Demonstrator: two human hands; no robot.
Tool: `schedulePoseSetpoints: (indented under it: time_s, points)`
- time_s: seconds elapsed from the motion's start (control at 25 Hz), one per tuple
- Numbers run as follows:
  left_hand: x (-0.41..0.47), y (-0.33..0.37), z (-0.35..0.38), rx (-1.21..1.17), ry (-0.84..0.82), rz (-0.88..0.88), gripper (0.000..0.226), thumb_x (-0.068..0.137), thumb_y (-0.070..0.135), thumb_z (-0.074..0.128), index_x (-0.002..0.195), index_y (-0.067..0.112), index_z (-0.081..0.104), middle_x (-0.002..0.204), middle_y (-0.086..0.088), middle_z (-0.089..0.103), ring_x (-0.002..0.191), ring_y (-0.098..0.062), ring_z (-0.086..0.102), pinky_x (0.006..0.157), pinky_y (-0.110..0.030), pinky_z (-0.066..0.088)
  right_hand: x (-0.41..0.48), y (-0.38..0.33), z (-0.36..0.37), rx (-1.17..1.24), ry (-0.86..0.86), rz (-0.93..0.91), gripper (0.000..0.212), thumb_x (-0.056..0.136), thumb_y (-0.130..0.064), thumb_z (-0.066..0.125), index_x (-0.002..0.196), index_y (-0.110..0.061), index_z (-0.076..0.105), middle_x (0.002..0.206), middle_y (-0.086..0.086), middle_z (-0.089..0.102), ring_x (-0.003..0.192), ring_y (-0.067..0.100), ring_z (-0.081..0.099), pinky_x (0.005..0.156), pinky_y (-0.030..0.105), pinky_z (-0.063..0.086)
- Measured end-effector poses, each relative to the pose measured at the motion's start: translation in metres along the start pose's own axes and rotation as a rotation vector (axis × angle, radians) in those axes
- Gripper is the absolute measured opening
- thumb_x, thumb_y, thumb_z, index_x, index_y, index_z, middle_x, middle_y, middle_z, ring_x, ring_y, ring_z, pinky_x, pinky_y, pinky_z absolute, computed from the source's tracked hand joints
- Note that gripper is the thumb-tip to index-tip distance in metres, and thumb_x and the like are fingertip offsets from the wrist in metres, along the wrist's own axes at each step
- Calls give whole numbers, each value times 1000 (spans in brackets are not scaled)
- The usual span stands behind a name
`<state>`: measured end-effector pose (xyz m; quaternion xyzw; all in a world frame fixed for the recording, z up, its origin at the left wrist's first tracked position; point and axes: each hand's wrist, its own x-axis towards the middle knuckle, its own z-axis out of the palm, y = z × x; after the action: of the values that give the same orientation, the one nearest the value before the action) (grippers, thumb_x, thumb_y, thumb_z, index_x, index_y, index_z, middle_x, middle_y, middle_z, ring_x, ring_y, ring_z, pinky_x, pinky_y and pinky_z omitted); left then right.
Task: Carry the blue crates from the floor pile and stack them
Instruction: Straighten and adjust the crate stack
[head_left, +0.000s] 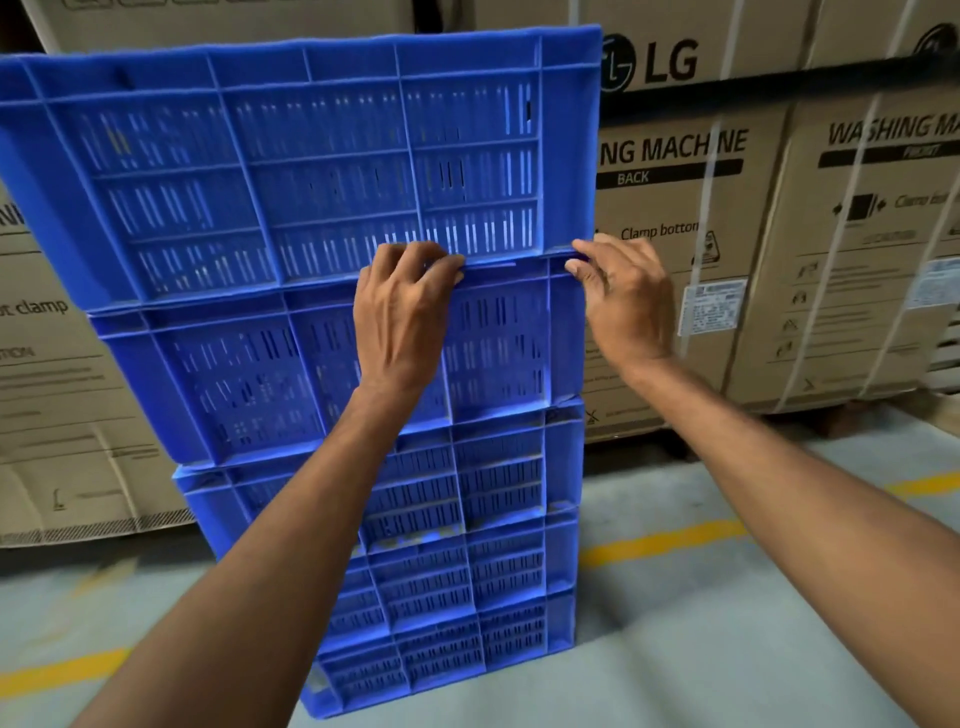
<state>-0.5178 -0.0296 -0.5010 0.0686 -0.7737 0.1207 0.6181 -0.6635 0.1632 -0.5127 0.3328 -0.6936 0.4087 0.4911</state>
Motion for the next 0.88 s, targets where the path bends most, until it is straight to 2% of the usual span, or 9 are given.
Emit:
schedulePoseSetpoints:
  time_s: [0.08,0.16,0.24,0.32,0.36,0.48,0.64,0.8,0.88]
  points:
    - [-33,8,-2,-7,-10,7,21,97,26,64,116,21,71,121,-2,65,108,-29,55,89,-43,45,-40,-6,3,-6,-41,58,36,96,-20,67,131,-13,66,133,4,67,118,21,60,100,26,47]
    - [-78,14,-1,-41,-137,103,21,98,29,64,116,20,70,127,-3,63,112,-30,54,92,-44,41,-92,-4,7,21,-88,84,31,97,-16,65,128,-10,66,130,6,66,117,23,59,103,30,47]
    - [-120,13,7,-57,-314,160,17,98,29,66,112,20,72,126,0,65,111,-29,53,89,-43,40,-126,5,7,101,-151,306,28,100,-24,62,124,-10,65,116,5,67,106,25,61,91,35,49]
    - [-148,10,16,-37,-392,172,18,95,23,70,113,20,73,124,1,66,104,-28,53,83,-41,41,-133,16,11,216,-308,626,37,100,-39,59,127,-13,60,103,-2,67,95,20,63,78,29,43]
    - [-155,9,18,-37,-401,160,20,96,22,70,115,19,73,123,1,67,99,-29,54,78,-41,43,-132,20,14,248,-390,692,37,100,-44,57,123,-16,62,98,-4,68,92,19,64,75,31,44]
    - [-155,15,20,-68,-397,65,16,100,28,64,109,18,74,113,1,68,91,-29,54,65,-42,44,-129,24,24,287,-423,699,29,102,-42,54,101,-15,63,88,0,69,85,25,64,71,38,48]
    - [-146,21,22,-53,-372,-23,18,100,33,63,93,19,73,102,4,69,84,-26,51,59,-39,39,-135,22,33,176,-336,622,28,103,-30,56,81,-12,50,77,2,56,73,24,50,60,34,31]
    - [-149,22,21,-82,-400,-59,13,97,29,67,92,19,73,103,5,69,84,-27,52,61,-40,38,-136,23,30,170,-329,575,26,103,-27,55,82,-13,50,78,3,55,73,24,49,61,35,32]
    - [-147,23,21,-148,-417,-91,10,97,25,68,99,18,75,107,5,68,87,-27,52,65,-43,43,-142,19,29,185,-322,583,18,102,-25,55,91,-12,57,84,3,62,78,25,55,65,40,43]
